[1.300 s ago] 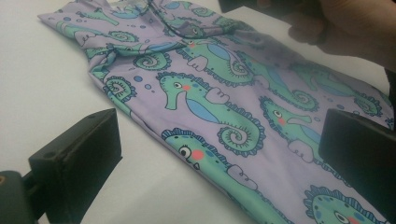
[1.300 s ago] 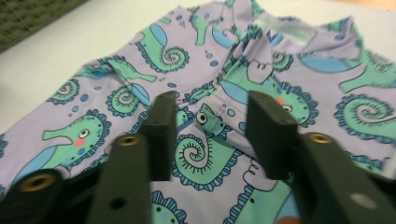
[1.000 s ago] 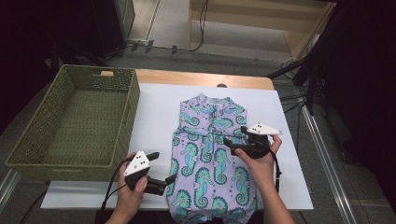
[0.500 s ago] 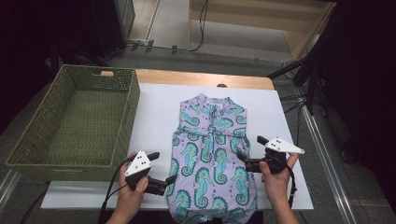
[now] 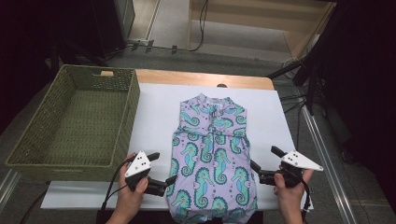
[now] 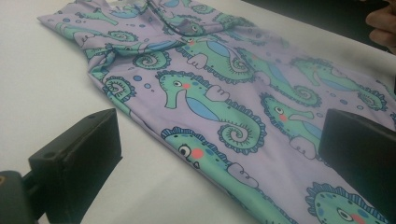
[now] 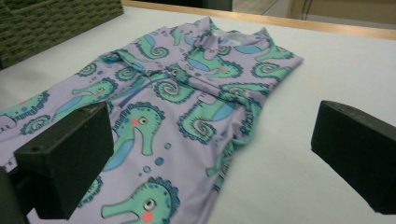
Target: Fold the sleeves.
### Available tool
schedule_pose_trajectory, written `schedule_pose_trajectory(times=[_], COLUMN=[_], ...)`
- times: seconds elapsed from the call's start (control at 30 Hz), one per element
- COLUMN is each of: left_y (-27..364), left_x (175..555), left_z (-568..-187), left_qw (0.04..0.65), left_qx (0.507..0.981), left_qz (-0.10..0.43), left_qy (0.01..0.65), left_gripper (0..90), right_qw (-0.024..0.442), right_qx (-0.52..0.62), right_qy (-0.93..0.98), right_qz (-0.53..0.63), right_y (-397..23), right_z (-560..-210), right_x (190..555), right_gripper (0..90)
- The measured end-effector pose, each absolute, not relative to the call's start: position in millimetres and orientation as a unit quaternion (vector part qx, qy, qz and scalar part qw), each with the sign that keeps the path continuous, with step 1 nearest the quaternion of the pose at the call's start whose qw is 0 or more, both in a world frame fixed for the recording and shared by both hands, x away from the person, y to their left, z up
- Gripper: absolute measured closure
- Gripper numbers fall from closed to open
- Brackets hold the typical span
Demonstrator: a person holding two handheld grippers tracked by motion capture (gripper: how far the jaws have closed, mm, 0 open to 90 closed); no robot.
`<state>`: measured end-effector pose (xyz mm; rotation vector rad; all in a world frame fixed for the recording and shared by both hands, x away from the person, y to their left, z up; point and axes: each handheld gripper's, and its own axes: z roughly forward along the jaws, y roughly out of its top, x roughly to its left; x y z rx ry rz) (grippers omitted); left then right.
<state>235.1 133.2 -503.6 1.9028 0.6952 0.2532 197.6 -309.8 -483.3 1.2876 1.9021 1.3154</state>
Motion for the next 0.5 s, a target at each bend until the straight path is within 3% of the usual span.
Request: schedule_pose_trajectory(times=[0.5], left_y=[133.5], left_x=[234.9], left_z=[-503.7], left_qw=[0.523], left_qx=[0.794], left_qz=[0.106], left_qy=[0.291], left_gripper=[0.0], right_qw=[0.243], right_qx=[0.495], right_qy=[0.689], right_qz=[0.471], right_y=[-341.0], right_z=[-502.4], right_x=[172.3], right_gripper=[0.0])
